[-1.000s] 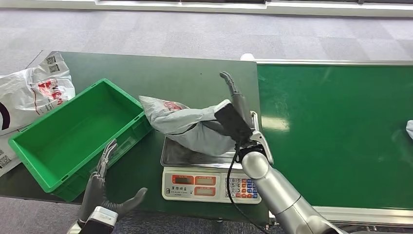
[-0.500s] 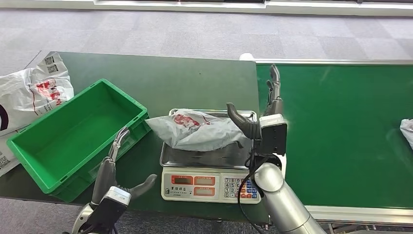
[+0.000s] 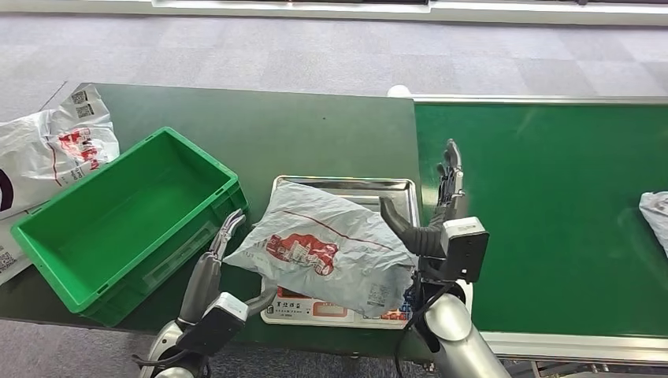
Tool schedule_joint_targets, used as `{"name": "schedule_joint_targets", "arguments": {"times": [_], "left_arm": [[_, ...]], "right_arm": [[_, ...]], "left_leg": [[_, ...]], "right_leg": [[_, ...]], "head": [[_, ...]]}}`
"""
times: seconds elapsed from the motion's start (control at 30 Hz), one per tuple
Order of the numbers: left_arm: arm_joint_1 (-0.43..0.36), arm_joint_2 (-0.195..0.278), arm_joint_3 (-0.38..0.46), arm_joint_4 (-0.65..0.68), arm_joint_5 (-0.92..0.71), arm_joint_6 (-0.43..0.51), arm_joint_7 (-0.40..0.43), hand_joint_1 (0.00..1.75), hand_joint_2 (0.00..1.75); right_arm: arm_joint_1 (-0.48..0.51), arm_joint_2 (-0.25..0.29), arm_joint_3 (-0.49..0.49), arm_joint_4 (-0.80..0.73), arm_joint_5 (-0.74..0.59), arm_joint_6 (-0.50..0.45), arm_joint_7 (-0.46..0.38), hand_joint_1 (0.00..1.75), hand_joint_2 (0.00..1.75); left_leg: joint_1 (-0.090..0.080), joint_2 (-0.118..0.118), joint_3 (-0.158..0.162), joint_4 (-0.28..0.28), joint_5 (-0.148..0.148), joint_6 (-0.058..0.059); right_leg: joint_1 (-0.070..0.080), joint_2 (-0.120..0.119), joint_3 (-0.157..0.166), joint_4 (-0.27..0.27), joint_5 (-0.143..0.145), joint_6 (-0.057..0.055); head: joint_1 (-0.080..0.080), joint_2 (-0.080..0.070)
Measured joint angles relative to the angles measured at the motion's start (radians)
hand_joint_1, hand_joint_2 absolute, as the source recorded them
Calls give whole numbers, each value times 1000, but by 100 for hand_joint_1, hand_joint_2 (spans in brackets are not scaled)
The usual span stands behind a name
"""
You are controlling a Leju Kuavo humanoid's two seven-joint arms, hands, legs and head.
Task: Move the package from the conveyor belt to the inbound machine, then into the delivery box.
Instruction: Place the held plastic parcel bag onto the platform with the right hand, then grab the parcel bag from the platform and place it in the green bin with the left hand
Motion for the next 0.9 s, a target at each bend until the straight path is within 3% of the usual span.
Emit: {"name": "schedule_joint_targets", "arguments": {"times": [0.13, 0.3, 0.43, 0.53, 0.9], "left_arm": [[-17, 1, -35, 21, -10, 8, 32, 0, 175], [-56, -27, -74, 40, -118, -10, 151, 0, 175], [-120, -57, -110, 82, -208, -45, 218, 0, 175], [-183, -78, -142, 135, -238, -52, 246, 0, 175], [-343, -173, -214, 302, -405, -65, 363, 0, 175]], "right_arm": [[40, -1, -21, -31, -46, -15, -69, 0, 175], [109, 28, -70, -174, -11, -100, -174, 0, 175], [167, 70, -144, -351, 115, -112, -188, 0, 175], [219, 81, -197, -445, 125, -114, -189, 0, 175], [325, 67, -283, -498, 74, -114, -187, 0, 175]], "left_leg": [[0, 0, 0, 0, 0, 0], [0, -1, -1, 0, 0, 0], [0, -2, -1, 0, 0, 0], [0, -2, -1, 0, 0, 0], [-1, -1, -1, 1, 0, 0]], "right_leg": [[0, 0, 0, 0, 0, 0], [0, -1, -1, 0, 0, 0], [0, -2, -1, 0, 0, 0], [-1, -2, 0, 0, 0, 0], [-1, -1, 0, 0, 1, 1]], "head": [[0, 0], [0, 0], [0, 0], [0, 0], [0, 0]]}}
